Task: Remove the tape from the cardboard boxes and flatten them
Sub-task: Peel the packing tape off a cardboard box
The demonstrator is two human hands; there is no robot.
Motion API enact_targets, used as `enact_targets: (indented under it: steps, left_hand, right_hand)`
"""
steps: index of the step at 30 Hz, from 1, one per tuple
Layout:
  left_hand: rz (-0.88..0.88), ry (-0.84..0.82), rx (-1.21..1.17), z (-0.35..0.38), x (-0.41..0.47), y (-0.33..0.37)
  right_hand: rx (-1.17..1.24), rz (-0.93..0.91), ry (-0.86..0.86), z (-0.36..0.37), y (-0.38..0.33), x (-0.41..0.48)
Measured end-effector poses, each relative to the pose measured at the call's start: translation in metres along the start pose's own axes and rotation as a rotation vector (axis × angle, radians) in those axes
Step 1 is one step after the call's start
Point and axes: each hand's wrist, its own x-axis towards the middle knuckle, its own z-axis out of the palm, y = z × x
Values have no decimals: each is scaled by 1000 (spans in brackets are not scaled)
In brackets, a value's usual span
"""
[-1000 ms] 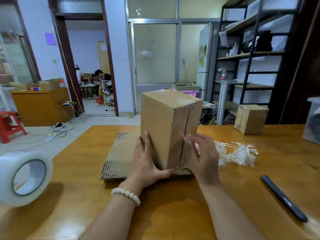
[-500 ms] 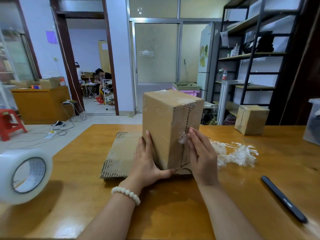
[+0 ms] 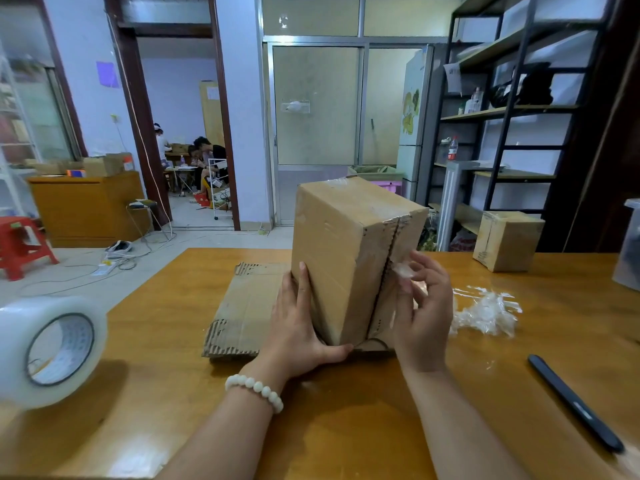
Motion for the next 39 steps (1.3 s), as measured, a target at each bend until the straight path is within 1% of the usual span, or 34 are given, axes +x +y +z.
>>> enact_targets:
  steps: [6,13,16,21,24,26,28,30,32,35,39]
  left_hand:
    - [-34,-3,-14,0,-1,2]
    - [2,-17,16,-1,0,1]
    - [17,-16,24,-1,0,1]
    - [14,-25,-1,0,-3,0]
    - [1,-34,-11,0,-3,0]
    - [-14,-35,-13,0,-2,1]
    - [-27,-40,-19,0,-1,0]
    - [-29,-41,-27,0,0,-1]
    - [-28,-43,-35,0,0,-1]
    - [-27,-47,-39,0,0,-1]
    - [-19,-52,-23,0,0,-3]
  right_hand:
    - [-113,-179,-105,2,7,-3]
    - [-251,-228,-45,0,11,0]
    - [-240,-199,35,0,6,1]
    - [-31,-21,112,0,-5,5]
    - [10,-10,137,-4,-11,14]
    - [-66,-95,88,-3,-11,20]
    - [-174,-241,-35,-2,-7,22]
    - [-233,-329,-140,-4,-4,21]
    - [-265,-371,-157,-8,-4,24]
    - [-308,-385,-161,-14,-4,40]
    - [-430,-483,-306,-17,-9,62]
